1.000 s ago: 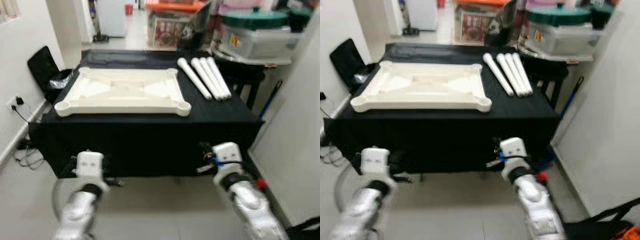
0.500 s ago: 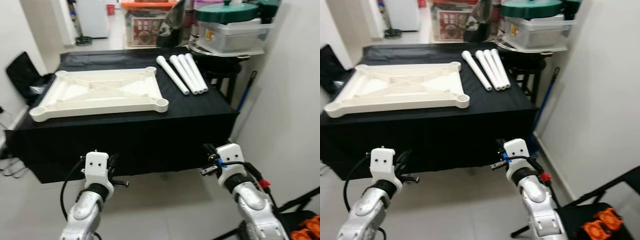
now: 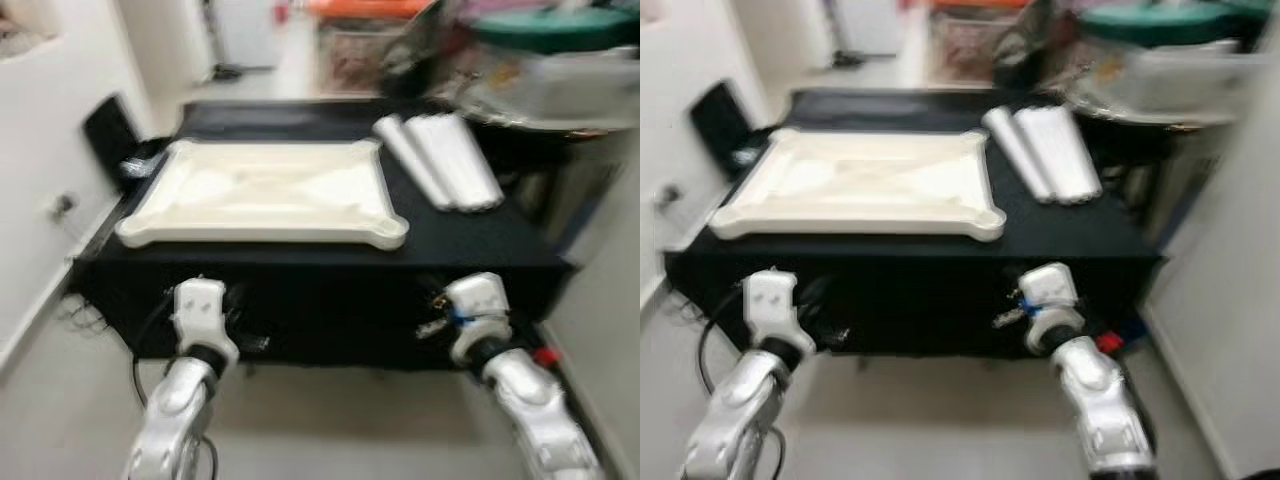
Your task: Building children table
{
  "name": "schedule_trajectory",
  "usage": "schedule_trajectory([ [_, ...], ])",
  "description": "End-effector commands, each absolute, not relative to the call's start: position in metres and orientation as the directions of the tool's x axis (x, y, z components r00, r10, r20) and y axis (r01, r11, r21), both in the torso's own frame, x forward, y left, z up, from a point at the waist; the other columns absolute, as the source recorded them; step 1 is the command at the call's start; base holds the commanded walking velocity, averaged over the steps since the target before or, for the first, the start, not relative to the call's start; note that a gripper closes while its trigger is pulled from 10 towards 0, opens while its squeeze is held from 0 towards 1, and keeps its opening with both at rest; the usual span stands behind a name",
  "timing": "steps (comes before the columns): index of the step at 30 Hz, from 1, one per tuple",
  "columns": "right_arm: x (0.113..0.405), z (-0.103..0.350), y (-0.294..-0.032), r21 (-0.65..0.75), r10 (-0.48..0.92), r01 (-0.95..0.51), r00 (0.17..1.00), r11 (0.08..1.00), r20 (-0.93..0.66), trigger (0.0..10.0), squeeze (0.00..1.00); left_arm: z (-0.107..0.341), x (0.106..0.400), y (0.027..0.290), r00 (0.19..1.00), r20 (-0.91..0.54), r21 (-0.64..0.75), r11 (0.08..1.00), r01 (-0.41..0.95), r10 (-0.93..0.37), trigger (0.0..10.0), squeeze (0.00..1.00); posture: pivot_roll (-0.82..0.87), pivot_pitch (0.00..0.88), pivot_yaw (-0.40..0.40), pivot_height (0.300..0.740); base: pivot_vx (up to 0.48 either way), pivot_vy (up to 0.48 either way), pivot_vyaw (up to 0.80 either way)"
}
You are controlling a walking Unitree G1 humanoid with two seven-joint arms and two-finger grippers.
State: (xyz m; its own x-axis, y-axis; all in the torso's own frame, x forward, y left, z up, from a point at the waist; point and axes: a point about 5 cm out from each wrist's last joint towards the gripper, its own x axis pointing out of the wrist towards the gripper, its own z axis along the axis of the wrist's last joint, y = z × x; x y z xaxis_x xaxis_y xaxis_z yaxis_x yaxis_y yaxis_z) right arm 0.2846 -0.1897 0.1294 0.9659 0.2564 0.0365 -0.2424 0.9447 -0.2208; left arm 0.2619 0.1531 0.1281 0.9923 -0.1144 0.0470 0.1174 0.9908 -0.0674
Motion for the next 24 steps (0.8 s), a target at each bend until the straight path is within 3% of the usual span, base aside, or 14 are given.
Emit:
schedule_trajectory([
  [1, 0.286, 0.132, -0.181, -0.188, 0.278, -0.264, 0.959, 0.946, 0.053, 10.0, 0.0, 0.123, 0.26, 0.159, 0.995, 0.025, -0.073, 0.992, 0.1, -0.098, 10.0, 0.0, -0.03, 0.0, -0.035, 0.74, 0.368, 0.0, 0.0],
  [8, 0.297, 0.164, -0.187, -0.128, 0.239, -0.22, 0.958, 0.967, 0.16, 10.0, 0.0, 0.135, 0.264, 0.155, 0.988, 0.075, -0.066, 0.988, 0.142, -0.138, 10.0, 0.0, -0.03, 0.0, -0.028, 0.74, 0.363, 0.0, 0.0],
  [20, 0.306, 0.194, -0.19, -0.087, 0.224, -0.208, 0.944, 0.974, 0.243, 10.0, 0.0, 0.171, 0.273, 0.152, 0.964, 0.199, -0.062, 0.979, 0.192, -0.177, 10.0, 0.0, -0.03, 0.0, -0.031, 0.74, 0.356, 0.0, -0.8],
  [24, 0.311, 0.194, -0.191, -0.128, 0.226, -0.203, 0.954, 0.971, 0.197, 10.0, 0.0, 0.178, 0.275, 0.152, 0.96, 0.221, -0.061, 0.98, 0.189, -0.172, 10.0, 0.0, -0.03, 0.0, -0.029, 0.74, 0.317, 0.0, 0.0],
])
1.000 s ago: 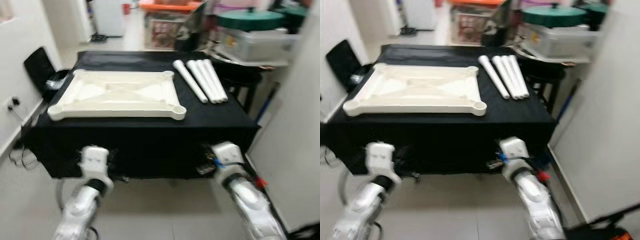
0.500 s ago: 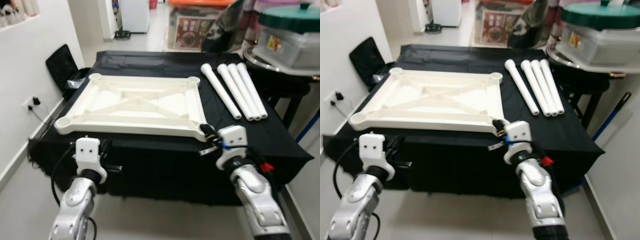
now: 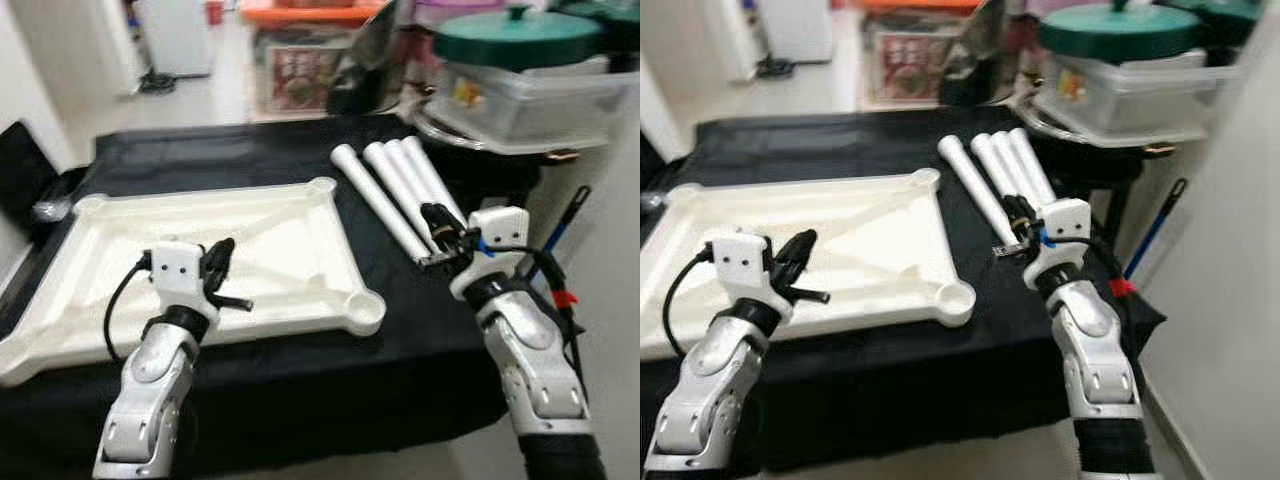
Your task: Building children table
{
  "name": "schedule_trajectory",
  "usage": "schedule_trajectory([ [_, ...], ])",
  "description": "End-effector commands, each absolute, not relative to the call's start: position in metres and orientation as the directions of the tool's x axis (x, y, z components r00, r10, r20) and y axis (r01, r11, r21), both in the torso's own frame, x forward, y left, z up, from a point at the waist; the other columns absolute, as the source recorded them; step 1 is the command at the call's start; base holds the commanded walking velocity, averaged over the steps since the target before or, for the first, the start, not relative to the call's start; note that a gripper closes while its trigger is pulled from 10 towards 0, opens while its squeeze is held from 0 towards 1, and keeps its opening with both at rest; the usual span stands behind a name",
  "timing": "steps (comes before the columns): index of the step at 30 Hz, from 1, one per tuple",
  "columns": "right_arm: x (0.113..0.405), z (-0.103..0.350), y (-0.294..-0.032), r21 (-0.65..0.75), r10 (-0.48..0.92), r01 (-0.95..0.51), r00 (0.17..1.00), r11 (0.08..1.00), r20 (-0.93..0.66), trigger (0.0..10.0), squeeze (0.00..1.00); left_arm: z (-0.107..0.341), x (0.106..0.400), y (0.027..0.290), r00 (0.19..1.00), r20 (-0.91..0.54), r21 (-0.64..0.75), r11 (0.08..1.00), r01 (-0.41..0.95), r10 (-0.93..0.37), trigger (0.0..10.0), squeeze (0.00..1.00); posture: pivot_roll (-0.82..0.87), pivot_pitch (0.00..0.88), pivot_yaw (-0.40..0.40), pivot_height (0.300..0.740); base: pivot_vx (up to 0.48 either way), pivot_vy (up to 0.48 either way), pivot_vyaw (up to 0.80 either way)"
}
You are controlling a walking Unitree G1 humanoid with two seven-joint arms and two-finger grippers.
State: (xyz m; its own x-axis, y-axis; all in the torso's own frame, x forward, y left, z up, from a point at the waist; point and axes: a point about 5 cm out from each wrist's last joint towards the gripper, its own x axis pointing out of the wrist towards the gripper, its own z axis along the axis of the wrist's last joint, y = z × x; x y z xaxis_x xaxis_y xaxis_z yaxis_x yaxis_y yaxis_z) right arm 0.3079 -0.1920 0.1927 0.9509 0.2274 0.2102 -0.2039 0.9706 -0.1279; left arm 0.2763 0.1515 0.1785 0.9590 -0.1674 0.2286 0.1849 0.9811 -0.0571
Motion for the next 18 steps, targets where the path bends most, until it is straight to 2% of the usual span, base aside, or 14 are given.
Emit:
schedule_trajectory([
  [1, 0.313, 0.194, -0.191, -0.144, 0.227, -0.202, 0.956, 0.969, 0.184, 10.0, 0.0, 0.178, 0.276, 0.153, 0.96, 0.222, -0.061, 0.981, 0.186, -0.168, 10.0, 0.0, -0.03, 0.0, -0.031, 0.74, 0.296, 0.0, 0.0],
  [3, 0.319, 0.191, -0.19, -0.165, 0.24, -0.222, 0.966, 0.961, 0.096, 10.0, 0.0, 0.178, 0.277, 0.154, 0.963, 0.221, -0.076, 0.981, 0.177, -0.156, 10.0, 0.0, -0.03, 0.0, -0.029, 0.74, 0.277, 0.0, 0.0],
  [4, 0.322, 0.19, -0.188, -0.22, 0.26, -0.242, 0.964, 0.945, 0.059, 10.0, 0.0, 0.178, 0.277, 0.155, 0.966, 0.22, -0.092, 0.983, 0.159, -0.136, 10.0, 0.0, -0.04, 0.0, -0.027, 0.74, 0.0, 0.0, 0.0],
  [6, 0.322, 0.19, -0.188, -0.22, 0.26, -0.242, 0.964, 0.945, 0.059, 10.0, 0.0, 0.178, 0.277, 0.155, 0.966, 0.22, -0.092, 0.983, 0.159, -0.136, 10.0, 0.0, -0.04, 0.0, -0.027, 0.74, 0.0, 0.0, 0.0],
  [8, 0.325, 0.187, -0.182, -0.299, 0.315, -0.303, 0.949, 0.905, -0.008, 10.0, 0.0, 0.177, 0.278, 0.156, 0.969, 0.215, -0.108, 0.984, 0.144, -0.118, 10.0, 0.0, -0.04, 0.0, -0.025, 0.74, 0.0, 0.0, 0.0],
  [10, 0.33, 0.185, -0.179, -0.316, 0.339, -0.334, 0.94, 0.888, -0.041, 10.0, 0.0, 0.177, 0.278, 0.157, 0.971, 0.209, -0.111, 0.984, 0.141, -0.115, 10.0, 0.0, -0.04, 0.0, -0.023, 0.74, 0.0, 0.0, 0.0],
  [11, 0.335, 0.186, -0.177, -0.299, 0.352, -0.352, 0.934, 0.887, -0.053, 10.0, 0.96, 0.176, 0.279, 0.156, 0.972, 0.205, -0.111, 0.984, 0.142, -0.117, 10.0, 0.0, -0.04, 0.0, -0.027, 0.74, 0.0, 0.0, 0.0],
  [13, 0.341, 0.188, -0.177, -0.296, 0.349, -0.349, 0.936, 0.889, -0.055, 10.0, 1.0, 0.176, 0.279, 0.156, 0.973, 0.199, -0.112, 0.983, 0.142, -0.118, 10.0, 0.0, -0.03, 0.0, -0.025, 0.74, 0.0, 0.0, 0.0],
  [18, 0.357, 0.195, -0.174, -0.261, 0.349, -0.352, 0.935, 0.899, -0.061, 10.0, 1.0, 0.172, 0.278, 0.155, 0.976, 0.177, -0.111, 0.983, 0.146, -0.125, 10.0, 0.0, -0.03, 0.0, -0.025, 0.74, 0.0, 0.0, 0.0],
])
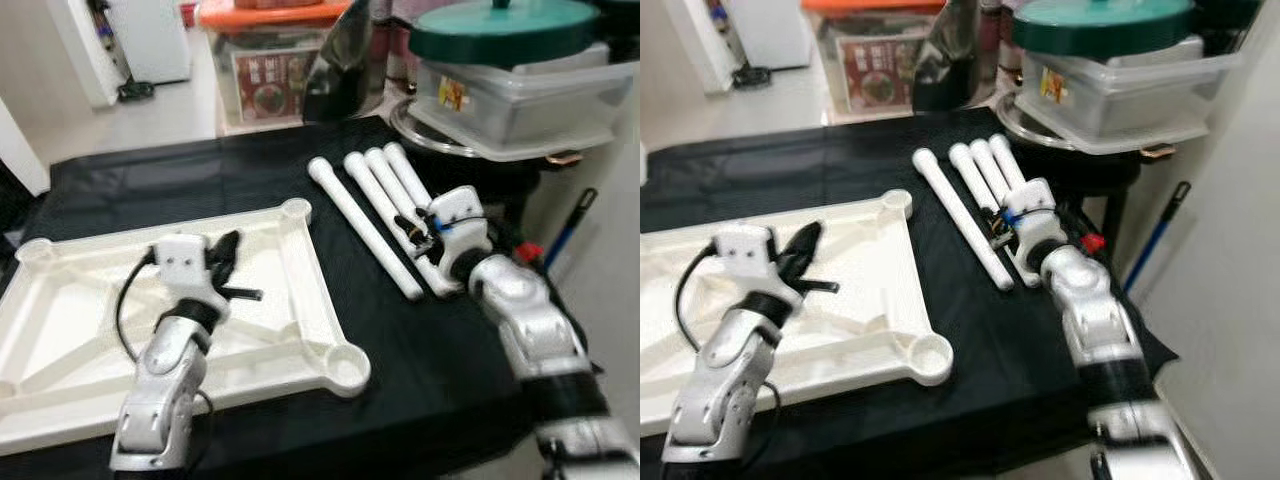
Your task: Building children table
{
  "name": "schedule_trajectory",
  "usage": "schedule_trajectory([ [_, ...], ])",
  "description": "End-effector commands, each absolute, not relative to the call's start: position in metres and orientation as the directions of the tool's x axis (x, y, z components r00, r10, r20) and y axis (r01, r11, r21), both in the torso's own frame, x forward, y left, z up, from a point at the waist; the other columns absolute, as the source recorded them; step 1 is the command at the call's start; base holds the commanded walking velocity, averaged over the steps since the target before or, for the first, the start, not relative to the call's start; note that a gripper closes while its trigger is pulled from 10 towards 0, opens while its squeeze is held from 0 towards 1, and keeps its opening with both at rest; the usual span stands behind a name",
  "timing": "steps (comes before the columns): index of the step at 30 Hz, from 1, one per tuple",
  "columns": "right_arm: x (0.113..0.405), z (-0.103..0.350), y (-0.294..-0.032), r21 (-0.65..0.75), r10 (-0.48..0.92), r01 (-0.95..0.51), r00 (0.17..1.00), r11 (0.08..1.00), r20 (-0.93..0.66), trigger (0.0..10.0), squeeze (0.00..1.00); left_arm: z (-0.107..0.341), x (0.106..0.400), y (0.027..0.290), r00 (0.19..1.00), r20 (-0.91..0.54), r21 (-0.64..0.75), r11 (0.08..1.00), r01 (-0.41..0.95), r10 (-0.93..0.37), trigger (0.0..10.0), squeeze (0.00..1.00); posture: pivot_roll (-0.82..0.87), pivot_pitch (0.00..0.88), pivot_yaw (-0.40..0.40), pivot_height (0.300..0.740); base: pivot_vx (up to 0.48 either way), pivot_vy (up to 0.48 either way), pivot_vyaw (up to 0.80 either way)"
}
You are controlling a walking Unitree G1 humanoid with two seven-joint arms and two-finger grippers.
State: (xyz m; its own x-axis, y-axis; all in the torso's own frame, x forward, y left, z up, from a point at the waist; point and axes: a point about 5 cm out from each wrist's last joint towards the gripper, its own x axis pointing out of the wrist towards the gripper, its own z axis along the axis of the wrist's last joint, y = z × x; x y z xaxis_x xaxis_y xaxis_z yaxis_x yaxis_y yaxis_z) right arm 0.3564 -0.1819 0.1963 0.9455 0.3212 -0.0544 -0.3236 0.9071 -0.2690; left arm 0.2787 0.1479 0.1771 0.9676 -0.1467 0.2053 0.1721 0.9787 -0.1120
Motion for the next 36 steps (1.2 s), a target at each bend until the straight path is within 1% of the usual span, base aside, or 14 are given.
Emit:
schedule_trajectory([
  [1, 0.362, 0.196, -0.173, -0.252, 0.355, -0.36, 0.932, 0.898, -0.065, 10.0, 1.0, 0.169, 0.277, 0.154, 0.978, 0.16, -0.11, 0.983, 0.15, -0.131, 10.0, 0.0, -0.03, 0.0, -0.026, 0.74, 0.0, 0.0, 0.0],
  [4, 0.373, 0.195, -0.17, -0.219, 0.358, -0.368, 0.93, 0.904, -0.087, 10.0, 1.0, 0.162, 0.273, 0.15, 0.98, 0.126, -0.095, 0.981, 0.169, -0.157, 10.0, 0.0, -0.01, 0.0, -0.034, 0.74, 0.0, 0.0, 0.0],
  [6, 0.381, 0.188, -0.166, -0.199, 0.358, -0.38, 0.924, 0.904, -0.136, 10.0, 1.0, 0.157, 0.269, 0.146, 0.978, 0.104, -0.088, 0.977, 0.192, -0.183, 10.0, 0.0, 0.0, 0.0, -0.04, 0.74, 0.0, 0.0, 0.0],
  [10, 0.384, 0.184, -0.166, -0.199, 0.344, -0.372, 0.925, 0.907, -0.161, 10.0, 1.0, 0.155, 0.268, 0.145, 0.977, 0.099, -0.085, 0.977, 0.197, -0.189, 10.0, 0.0, 0.0, 0.0, -0.041, 0.74, 0.0, 0.0, 0.0],
  [14, 0.394, 0.175, -0.173, -0.156, 0.253, -0.291, 0.941, 0.944, -0.226, 10.0, 1.0, 0.156, 0.264, 0.145, 0.975, 0.094, -0.062, 0.977, 0.205, -0.199, 10.0, 0.0, 0.01, 0.004, -0.044, 0.74, 0.0, 0.0, 0.0],
  [19, 0.396, 0.175, -0.172, -0.142, 0.253, -0.291, 0.938, 0.946, -0.237, 10.0, 1.0, 0.155, 0.262, 0.144, 0.974, 0.09, -0.058, 0.976, 0.212, -0.206, 10.0, 0.0, 0.01, 0.007, -0.044, 0.74, 0.0, 0.0, 0.0],
  [24, 0.395, 0.16, -0.172, -0.142, 0.258, -0.32, 0.906, 0.937, -0.337, 10.0, 1.0, 0.154, 0.259, 0.142, 0.972, 0.082, -0.052, 0.973, 0.225, -0.221, 10.0, 0.0, 0.01, 0.016, -0.039, 0.74, 0.0, 0.0, 0.0],
  [25, 0.395, 0.154, -0.172, -0.15, 0.254, -0.328, 0.893, 0.933, -0.371, 10.0, 0.02, 0.155, 0.258, 0.141, 0.971, 0.079, -0.049, 0.972, 0.231, -0.227, 10.0, 0.0, 0.01, 0.027, -0.035, 0.74, 0.0, 0.0, 0.0],
  [27, 0.395, 0.154, -0.172, -0.15, 0.254, -0.328, 0.893, 0.933, -0.371, 10.0, 0.02, 0.155, 0.258, 0.141, 0.971, 0.079, -0.049, 0.972, 0.231, -0.227, 10.0, 0.0, 0.01, 0.027, -0.035, 0.74, 0.0, 0.0, 0.0],
  [29, 0.394, 0.146, -0.172, -0.16, 0.243, -0.342, 0.865, 0.926, -0.439, 10.0, 0.0, 0.156, 0.255, 0.141, 0.969, 0.074, -0.044, 0.97, 0.24, -0.237, 10.0, 0.0, 0.02, 0.044, -0.031, 0.74, 0.0, 0.0, 0.0],
  [30, 0.396, 0.149, -0.172, -0.166, 0.234, -0.334, 0.869, 0.928, -0.436, 10.0, 0.0, 0.157, 0.252, 0.142, 0.968, 0.07, -0.042, 0.969, 0.243, -0.24, 10.0, 0.0, 0.03, 0.077, -0.026, 0.74, 0.0, 0.0, 0.0],
  [32, 0.397, 0.153, -0.172, -0.169, 0.23, -0.327, 0.874, 0.93, -0.427, 10.0, 0.0, 0.158, 0.25, 0.142, 0.968, 0.068, -0.041, 0.969, 0.245, -0.242, 10.0, 0.0, 0.03, 0.083, -0.025, 0.74, 0.0, 0.0, 0.0],
  [34, 0.4, 0.16, -0.173, -0.156, 0.218, -0.301, 0.89, 0.941, -0.4, 10.0, 0.0, 0.16, 0.243, 0.144, 0.967, 0.064, -0.041, 0.968, 0.249, -0.246, 10.0, 0.0, 0.04, 0.124, -0.016, 0.74, 0.0, 0.0, 0.0],
  [36, 0.401, 0.163, -0.173, -0.148, 0.223, -0.301, 0.891, 0.942, -0.395, 10.0, 0.0, 0.162, 0.239, 0.145, 0.967, 0.058, -0.04, 0.967, 0.25, -0.248, 10.0, 0.0, 0.04, 0.13, -0.014, 0.74, 0.0, 0.0, 0.0],
])
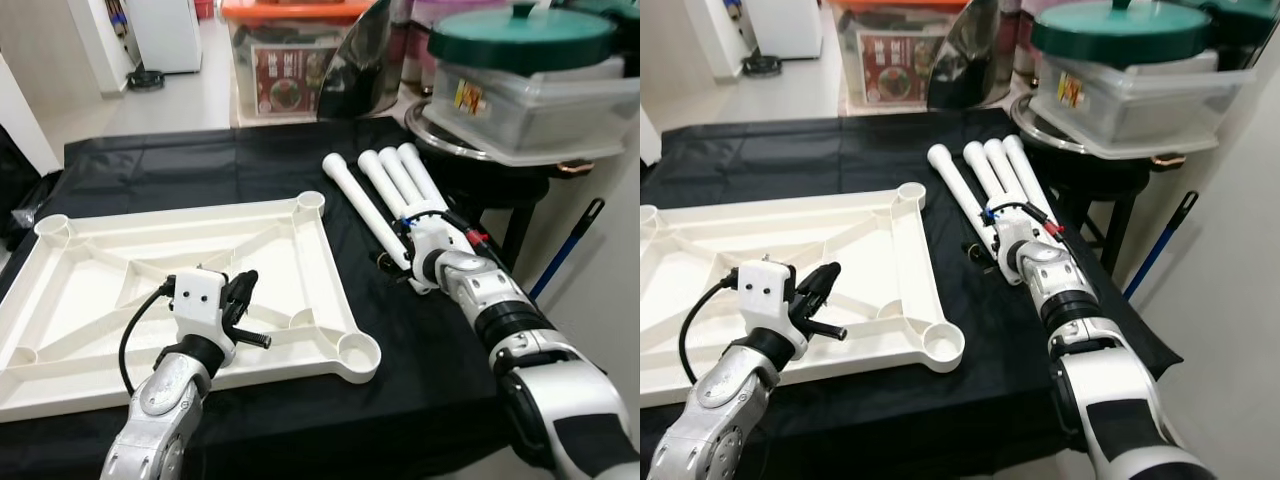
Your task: Building children table
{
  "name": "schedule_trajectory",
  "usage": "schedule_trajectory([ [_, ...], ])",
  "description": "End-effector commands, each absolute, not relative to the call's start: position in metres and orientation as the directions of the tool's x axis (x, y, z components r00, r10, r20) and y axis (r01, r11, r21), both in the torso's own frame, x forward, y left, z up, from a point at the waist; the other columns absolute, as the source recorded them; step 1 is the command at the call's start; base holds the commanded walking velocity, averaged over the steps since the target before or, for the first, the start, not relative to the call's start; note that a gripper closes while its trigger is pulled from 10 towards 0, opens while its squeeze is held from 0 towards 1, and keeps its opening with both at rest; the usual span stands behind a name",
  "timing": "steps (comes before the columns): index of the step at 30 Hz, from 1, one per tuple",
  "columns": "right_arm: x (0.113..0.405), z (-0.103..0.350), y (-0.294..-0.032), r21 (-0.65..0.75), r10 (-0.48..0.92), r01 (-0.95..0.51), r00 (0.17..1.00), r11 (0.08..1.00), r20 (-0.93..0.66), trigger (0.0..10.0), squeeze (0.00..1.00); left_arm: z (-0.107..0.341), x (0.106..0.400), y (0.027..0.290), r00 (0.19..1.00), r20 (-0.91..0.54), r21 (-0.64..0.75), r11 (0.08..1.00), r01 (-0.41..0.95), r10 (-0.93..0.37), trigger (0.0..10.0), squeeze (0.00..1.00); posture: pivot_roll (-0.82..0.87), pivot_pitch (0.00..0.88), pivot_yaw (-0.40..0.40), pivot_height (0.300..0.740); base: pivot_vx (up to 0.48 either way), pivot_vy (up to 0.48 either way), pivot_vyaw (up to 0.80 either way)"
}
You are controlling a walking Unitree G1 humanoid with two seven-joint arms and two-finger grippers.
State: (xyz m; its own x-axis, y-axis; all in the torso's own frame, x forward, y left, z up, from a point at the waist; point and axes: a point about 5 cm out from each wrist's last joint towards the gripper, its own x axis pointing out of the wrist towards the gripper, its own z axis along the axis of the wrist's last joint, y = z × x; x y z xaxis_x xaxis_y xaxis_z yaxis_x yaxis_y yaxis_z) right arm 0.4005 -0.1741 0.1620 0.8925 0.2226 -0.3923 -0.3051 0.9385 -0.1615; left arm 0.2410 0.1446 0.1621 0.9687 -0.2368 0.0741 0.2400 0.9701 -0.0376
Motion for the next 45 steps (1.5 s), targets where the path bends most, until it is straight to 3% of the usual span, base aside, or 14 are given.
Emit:
schedule_trajectory([
  [1, 0.401, 0.163, -0.173, -0.148, 0.225, -0.304, 0.89, 0.941, -0.395, 10.0, 0.0, 0.162, 0.238, 0.145, 0.967, 0.056, -0.04, 0.967, 0.25, -0.248, 10.0, 0.0, 0.04, 0.13, -0.014, 0.74, 0.0, 0.0, 0.0],
  [5, 0.401, 0.16, -0.172, -0.105, 0.234, -0.303, 0.877, 0.947, -0.419, 10.0, 0.0, 0.166, 0.229, 0.147, 0.964, 0.041, -0.033, 0.964, 0.266, -0.264, 10.0, 0.0, 0.07, 0.205, 0.02, 0.74, 0.0, 0.0, 0.0],
  [11, 0.402, 0.16, -0.169, -0.046, 0.24, -0.285, 0.873, 0.957, -0.425, 10.0, 0.0, 0.175, 0.224, 0.149, 0.961, 0.036, -0.021, 0.961, 0.274, -0.273, 10.0, 0.0, 0.08, 0.231, 0.033, 0.74, 0.0, 0.0, 0.0],
  [19, 0.405, 0.168, -0.174, -0.07, 0.205, -0.255, 0.888, 0.964, -0.411, 10.0, 0.0, 0.18, 0.223, 0.147, 0.961, 0.043, -0.025, 0.961, 0.276, -0.275, 10.0, 0.0, 0.08, 0.226, 0.026, 0.74, 0.0, 0.0, 0.0],
  [20, 0.405, 0.168, -0.175, -0.093, 0.195, -0.255, 0.887, 0.962, -0.419, 0.0, 0.0, 0.182, 0.224, 0.148, 0.961, 0.048, -0.026, 0.961, 0.275, -0.274, 10.0, 0.0, 0.08, 0.221, 0.024, 0.74, 0.0, 0.0, 0.0],
  [37, 0.409, 0.183, -0.169, -0.14, 0.21, -0.274, 0.911, 0.951, -0.356, 0.0, 0.0, 0.188, 0.231, 0.145, 0.96, 0.067, -0.035, 0.961, 0.276, -0.273, 10.0, 0.0, 0.05, 0.185, 0.01, 0.74, 0.0, 0.0, 0.0],
  [45, 0.412, 0.223, -0.181, -0.049, 0.2, -0.203, 0.977, 0.978, -0.07, 0.0, 0.0, 0.193, 0.241, 0.143, 0.955, 0.095, -0.036, 0.958, 0.285, -0.281, 10.0, 0.0, 0.02, 0.156, 0.009, 0.74, 0.0, 0.0, 0.0],
])
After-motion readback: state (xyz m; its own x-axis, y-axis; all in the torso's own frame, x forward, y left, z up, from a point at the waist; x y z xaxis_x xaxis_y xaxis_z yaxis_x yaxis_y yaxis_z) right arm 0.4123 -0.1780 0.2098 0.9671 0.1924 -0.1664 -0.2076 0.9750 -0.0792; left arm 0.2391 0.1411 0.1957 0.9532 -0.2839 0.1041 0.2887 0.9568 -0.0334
